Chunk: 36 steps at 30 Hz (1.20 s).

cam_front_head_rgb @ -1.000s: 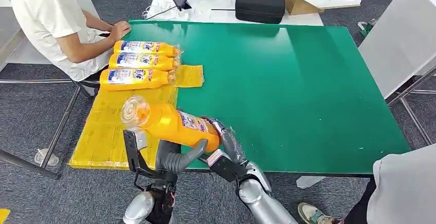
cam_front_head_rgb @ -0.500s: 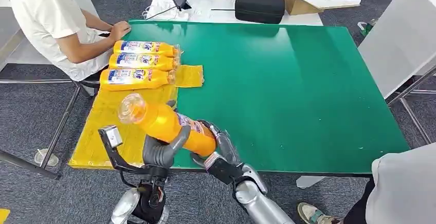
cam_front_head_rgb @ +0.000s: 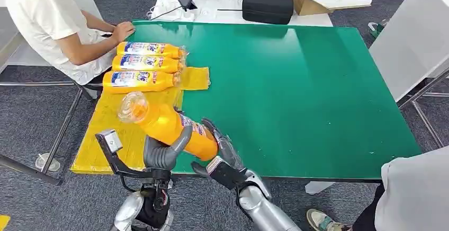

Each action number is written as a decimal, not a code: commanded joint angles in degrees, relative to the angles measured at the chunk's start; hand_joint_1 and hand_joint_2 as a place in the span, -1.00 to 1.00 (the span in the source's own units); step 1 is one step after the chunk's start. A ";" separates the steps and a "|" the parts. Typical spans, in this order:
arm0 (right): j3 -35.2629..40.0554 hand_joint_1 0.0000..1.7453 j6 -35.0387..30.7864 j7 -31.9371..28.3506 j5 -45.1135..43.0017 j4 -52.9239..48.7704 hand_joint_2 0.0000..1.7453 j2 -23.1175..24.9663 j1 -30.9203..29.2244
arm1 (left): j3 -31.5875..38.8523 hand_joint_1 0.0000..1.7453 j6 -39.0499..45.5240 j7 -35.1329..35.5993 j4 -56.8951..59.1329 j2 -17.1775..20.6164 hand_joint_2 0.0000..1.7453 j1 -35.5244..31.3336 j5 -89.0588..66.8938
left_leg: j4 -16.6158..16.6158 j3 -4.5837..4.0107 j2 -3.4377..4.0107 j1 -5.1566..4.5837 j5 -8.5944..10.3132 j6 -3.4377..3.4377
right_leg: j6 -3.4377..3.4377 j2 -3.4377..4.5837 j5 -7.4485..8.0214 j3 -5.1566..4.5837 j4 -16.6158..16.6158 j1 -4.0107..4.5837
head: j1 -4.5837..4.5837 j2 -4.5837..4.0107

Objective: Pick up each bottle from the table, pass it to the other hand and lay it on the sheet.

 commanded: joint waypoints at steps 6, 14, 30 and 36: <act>1.91 -1.00 -3.99 0.45 2.55 -0.70 -1.00 -2.34 2.13 | 0.56 1.00 10.58 -5.61 1.66 1.30 1.00 -1.99 -10.81 | -0.03 0.24 -0.03 0.00 -0.08 0.01 | -0.07 -0.02 -0.09 0.25 -0.03 0.01 | 0.02 0.00; -16.07 -1.00 -27.80 -4.79 18.27 -22.80 -1.00 -2.51 15.46 | 9.02 0.80 18.76 -6.90 -7.66 1.86 1.00 4.40 -25.52 | -0.02 0.30 -0.09 0.01 -0.13 0.00 | -0.10 -0.07 -0.15 0.33 -0.02 0.02 | 0.02 0.00; -11.34 -1.00 -27.40 -4.12 13.85 -20.84 -1.00 -3.07 12.93 | 7.91 0.82 24.24 7.29 23.50 4.76 1.00 -7.21 -67.46 | -0.17 0.33 -0.01 -0.02 -0.01 -0.03 | -0.15 0.01 0.02 0.29 -0.14 -0.01 | 0.00 0.00; -10.76 -1.00 -27.70 -4.08 14.53 -19.63 -1.00 -2.98 12.30 | 7.88 1.00 24.31 10.37 28.51 4.93 1.00 -9.44 -75.57 | -0.08 0.16 0.02 0.01 0.02 -0.05 | -0.20 0.04 0.09 0.13 -0.07 0.03 | 0.02 0.00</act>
